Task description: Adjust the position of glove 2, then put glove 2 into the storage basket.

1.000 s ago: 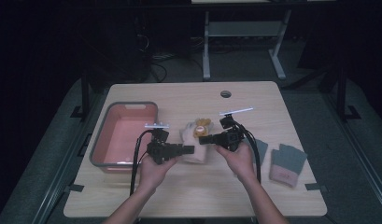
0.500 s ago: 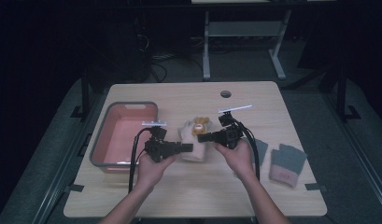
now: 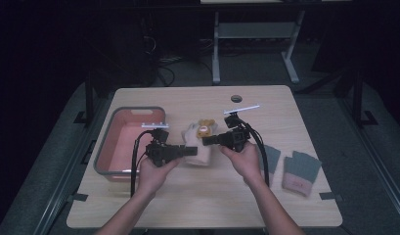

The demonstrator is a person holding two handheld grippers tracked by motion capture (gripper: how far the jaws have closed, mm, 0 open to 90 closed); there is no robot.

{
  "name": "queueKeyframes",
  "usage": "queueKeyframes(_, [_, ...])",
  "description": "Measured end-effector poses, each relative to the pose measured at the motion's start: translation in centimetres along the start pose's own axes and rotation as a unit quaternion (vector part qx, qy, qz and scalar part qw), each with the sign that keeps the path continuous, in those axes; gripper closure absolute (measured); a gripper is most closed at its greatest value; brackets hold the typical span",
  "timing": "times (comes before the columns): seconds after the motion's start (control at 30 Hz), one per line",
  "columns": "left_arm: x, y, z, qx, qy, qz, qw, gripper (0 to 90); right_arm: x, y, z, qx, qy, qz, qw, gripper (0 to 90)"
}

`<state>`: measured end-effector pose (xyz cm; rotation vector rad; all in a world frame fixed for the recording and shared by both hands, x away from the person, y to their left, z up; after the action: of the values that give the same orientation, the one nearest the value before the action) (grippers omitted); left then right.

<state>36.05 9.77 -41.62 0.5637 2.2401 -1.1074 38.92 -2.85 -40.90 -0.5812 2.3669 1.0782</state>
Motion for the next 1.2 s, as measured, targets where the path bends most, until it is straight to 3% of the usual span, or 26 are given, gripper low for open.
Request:
queueKeyframes(0.7, [-1.4,0.9,-3.3,-0.002,-0.017,-0.007,0.9998,66.2,-2.4,2.3,1.4,-0.011,0.006,-0.016,0.9998,80.6])
queueKeyframes(1.2, [-3.0,1.3,-5.5,0.001,-0.034,-0.009,0.9994,66.3,-4.6,3.9,1.8,-0.027,-0.009,-0.018,0.9994,80.6])
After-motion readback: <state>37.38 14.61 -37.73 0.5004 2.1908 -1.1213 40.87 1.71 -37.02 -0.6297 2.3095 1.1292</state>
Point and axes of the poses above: each handheld gripper's, and its own axes: z roughly forward along the jaws, x roughly out of its underside, y roughly to its left, the point moved 8 cm from there along z, roughly forward along the jaws, and after that the axes turned 1 degree about y, right-handed, at the moved point
